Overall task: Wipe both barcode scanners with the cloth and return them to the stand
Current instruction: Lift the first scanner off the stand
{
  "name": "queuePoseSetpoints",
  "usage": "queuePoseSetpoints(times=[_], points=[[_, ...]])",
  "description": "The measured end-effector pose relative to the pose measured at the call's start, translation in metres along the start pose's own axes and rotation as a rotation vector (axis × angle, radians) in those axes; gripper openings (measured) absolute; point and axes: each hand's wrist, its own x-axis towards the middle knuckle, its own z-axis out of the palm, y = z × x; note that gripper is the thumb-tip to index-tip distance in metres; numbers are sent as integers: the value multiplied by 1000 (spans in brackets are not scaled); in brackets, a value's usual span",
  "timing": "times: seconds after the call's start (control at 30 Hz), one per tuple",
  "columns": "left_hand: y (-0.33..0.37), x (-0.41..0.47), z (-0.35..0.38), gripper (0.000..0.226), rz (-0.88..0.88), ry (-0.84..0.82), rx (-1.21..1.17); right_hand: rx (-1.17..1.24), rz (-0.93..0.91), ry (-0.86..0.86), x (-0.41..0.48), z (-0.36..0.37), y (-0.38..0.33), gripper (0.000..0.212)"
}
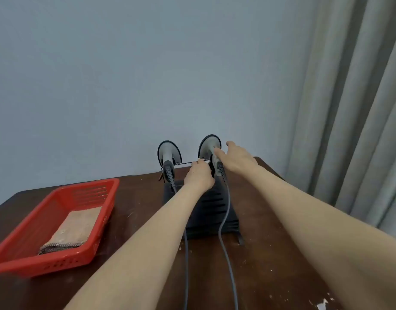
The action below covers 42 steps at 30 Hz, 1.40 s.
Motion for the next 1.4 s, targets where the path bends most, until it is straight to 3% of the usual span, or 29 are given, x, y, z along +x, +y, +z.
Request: queuePoseSetpoints(times=[0.17, 0.37, 0.5, 0.6, 0.9, 1.03, 1.4], points=[[0, 1, 2, 33, 4, -15, 12, 26, 9, -60, 1, 5, 1, 65], [-1, 7, 8, 29, -6, 11, -35, 93, -1, -52, 5, 9, -2, 39], [-4, 17, 13, 23, -42, 5, -173, 111, 19, -87, 7, 8, -5, 44], [-4, 20, 20, 33, -44, 24, -228, 160, 43, -114, 9, 9, -6, 41], [-7, 25, 30, 25, -21, 107, -154, 129, 84, -65, 11, 23, -5, 55], [-12, 24, 32, 31, -19, 111, -120, 97, 73, -4, 10, 26, -6, 56], [-11, 27, 31, 14, -1, 114, -114, 99, 58, 78, 7, 29, -6, 53]])
